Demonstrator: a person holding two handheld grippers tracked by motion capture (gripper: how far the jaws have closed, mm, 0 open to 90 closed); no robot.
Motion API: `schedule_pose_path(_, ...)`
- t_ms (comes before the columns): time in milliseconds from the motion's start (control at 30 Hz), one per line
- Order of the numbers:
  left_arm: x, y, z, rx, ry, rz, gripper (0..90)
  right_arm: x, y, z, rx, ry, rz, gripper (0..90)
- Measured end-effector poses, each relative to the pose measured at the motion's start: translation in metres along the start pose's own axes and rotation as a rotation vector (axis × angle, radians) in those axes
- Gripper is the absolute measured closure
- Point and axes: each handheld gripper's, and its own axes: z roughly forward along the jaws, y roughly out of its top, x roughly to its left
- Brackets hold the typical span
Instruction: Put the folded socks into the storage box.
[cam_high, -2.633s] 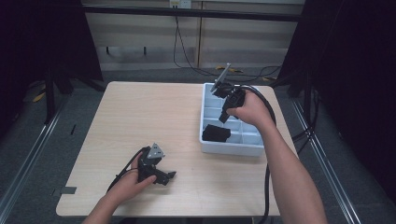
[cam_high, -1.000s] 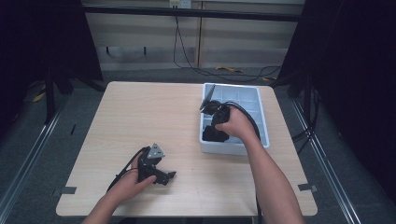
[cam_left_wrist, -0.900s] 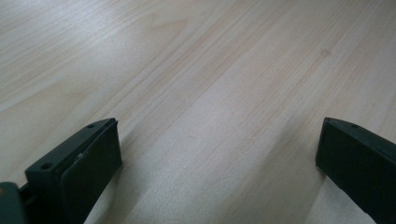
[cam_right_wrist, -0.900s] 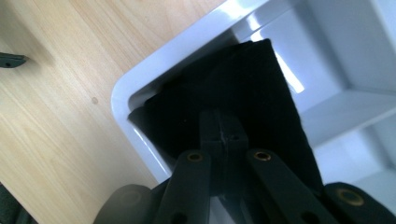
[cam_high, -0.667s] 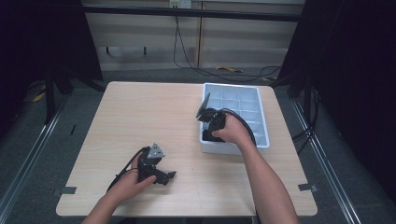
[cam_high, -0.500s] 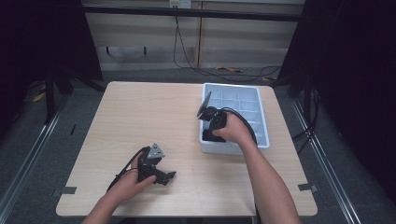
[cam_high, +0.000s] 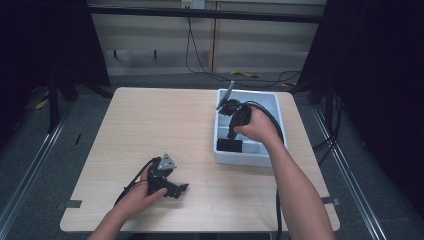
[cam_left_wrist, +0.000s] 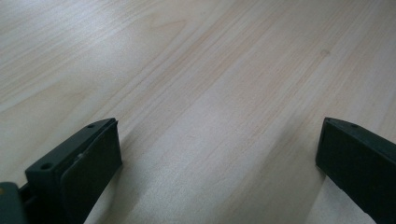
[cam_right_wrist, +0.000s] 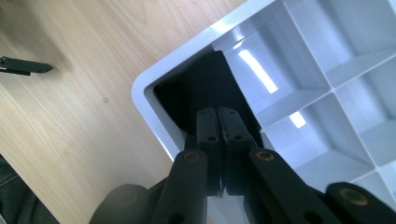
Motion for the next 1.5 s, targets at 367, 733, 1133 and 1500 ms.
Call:
schedule_pose_path(367,0.000,0.000,0.000,0.000,0.000,-0.001,0.0,-0.006,0.002,0.000,-0.003,-0.012,0.015,87.8)
schedule_pose_path(733,0.000,0.000,0.000,0.000,0.000,-0.001,0.0,-0.019,-0.002,0.016,-0.002,-0.011,0.041,86.4)
schedule_pose_path(1133,0.000,0.000,0.000,-0.004,-0.001,0.001,0.0,-0.020,-0.006,0.028,0.015,0.016,0.047,86.9)
schedule_pose_path(1500,0.000,0.000,0.001,-0.007,0.002,0.000,0.0,-0.009,-0.007,0.042,0.021,0.041,0.013,87.9)
